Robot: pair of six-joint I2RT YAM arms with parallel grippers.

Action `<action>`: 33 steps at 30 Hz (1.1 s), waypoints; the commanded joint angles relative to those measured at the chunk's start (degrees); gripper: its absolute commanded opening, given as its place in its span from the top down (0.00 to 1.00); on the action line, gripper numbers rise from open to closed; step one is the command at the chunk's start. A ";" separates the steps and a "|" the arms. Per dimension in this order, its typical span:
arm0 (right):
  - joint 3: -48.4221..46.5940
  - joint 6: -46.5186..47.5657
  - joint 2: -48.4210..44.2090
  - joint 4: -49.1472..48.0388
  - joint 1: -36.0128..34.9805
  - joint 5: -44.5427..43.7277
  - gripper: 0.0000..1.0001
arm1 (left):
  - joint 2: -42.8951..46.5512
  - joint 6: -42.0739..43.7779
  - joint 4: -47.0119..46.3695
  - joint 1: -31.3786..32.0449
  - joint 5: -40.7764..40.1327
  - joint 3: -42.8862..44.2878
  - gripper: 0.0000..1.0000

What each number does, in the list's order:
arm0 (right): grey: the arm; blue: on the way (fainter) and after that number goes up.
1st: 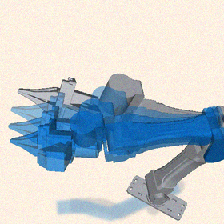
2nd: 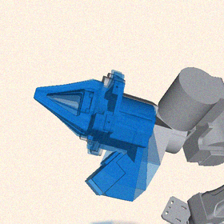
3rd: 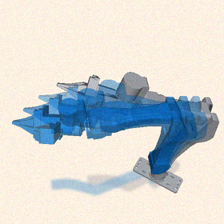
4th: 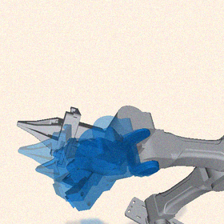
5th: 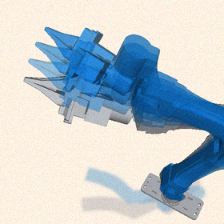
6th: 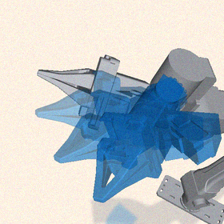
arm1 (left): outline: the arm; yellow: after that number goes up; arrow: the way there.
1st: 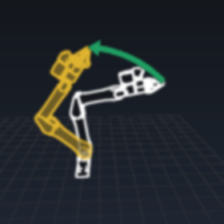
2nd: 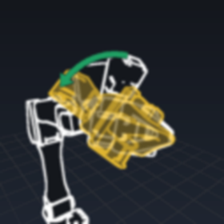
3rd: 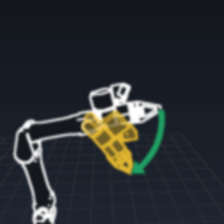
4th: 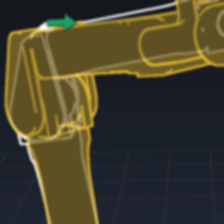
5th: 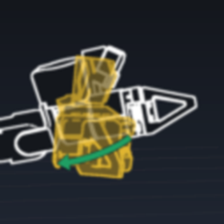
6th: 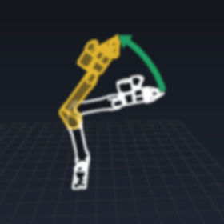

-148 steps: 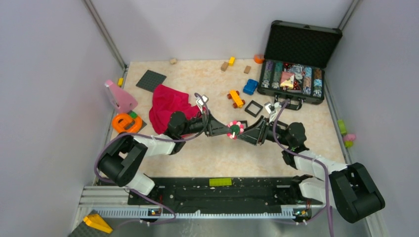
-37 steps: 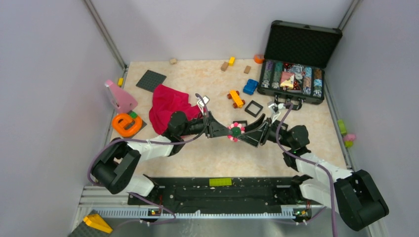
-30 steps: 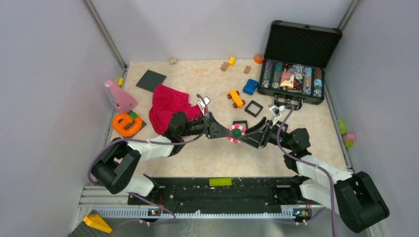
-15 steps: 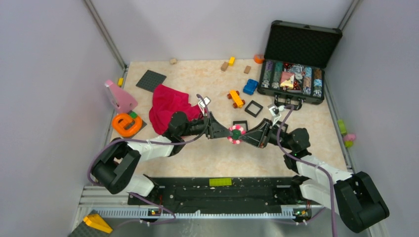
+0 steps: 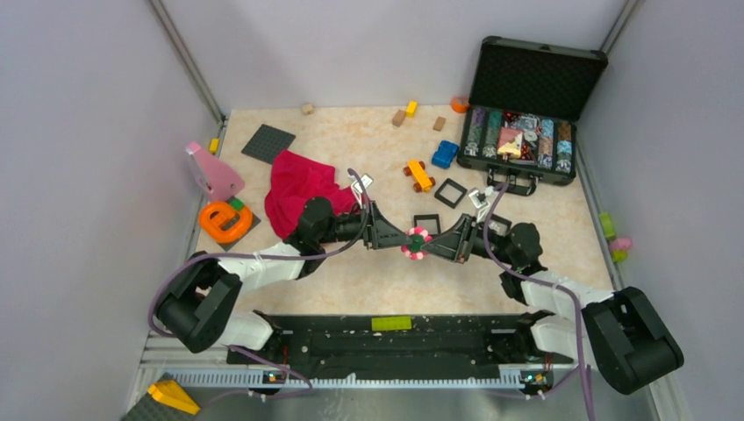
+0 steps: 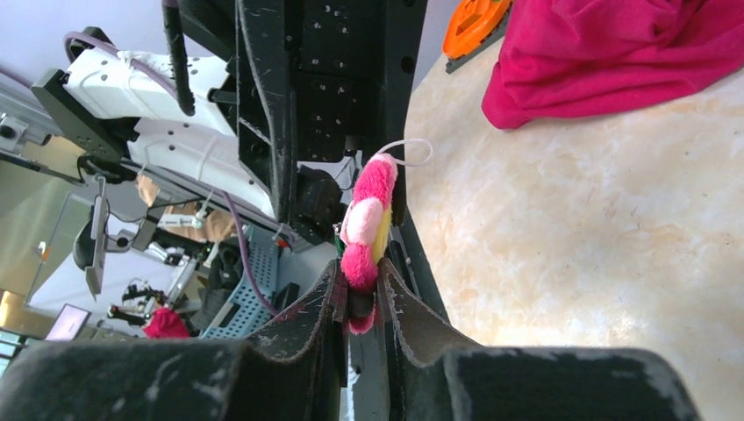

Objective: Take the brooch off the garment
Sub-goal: Close the brooch.

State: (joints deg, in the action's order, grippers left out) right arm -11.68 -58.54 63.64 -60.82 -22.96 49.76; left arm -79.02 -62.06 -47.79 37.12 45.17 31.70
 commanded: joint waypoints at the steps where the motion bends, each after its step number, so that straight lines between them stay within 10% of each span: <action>1: -2.46 -1.17 1.67 -4.25 0.39 1.29 0.93 | 1.81 2.92 -0.28 -0.01 0.86 1.08 0.48; 19: -2.90 -0.40 1.72 -2.73 0.64 1.43 0.92 | 1.14 12.76 15.53 2.66 -1.29 6.34 0.67; 28: -1.41 -0.87 -0.37 -5.12 1.25 2.35 0.35 | 0.73 12.60 15.38 2.69 -1.06 6.51 0.96; 33: -0.85 -3.15 -0.67 -9.11 2.02 4.12 0.27 | 0.46 11.86 14.39 2.63 -1.09 6.15 1.00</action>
State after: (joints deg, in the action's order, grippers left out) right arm -12.45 -60.31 64.23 -63.22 -21.76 51.70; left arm -78.89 -50.41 -31.62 39.70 44.27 36.53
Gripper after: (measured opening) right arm 0.715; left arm 0.134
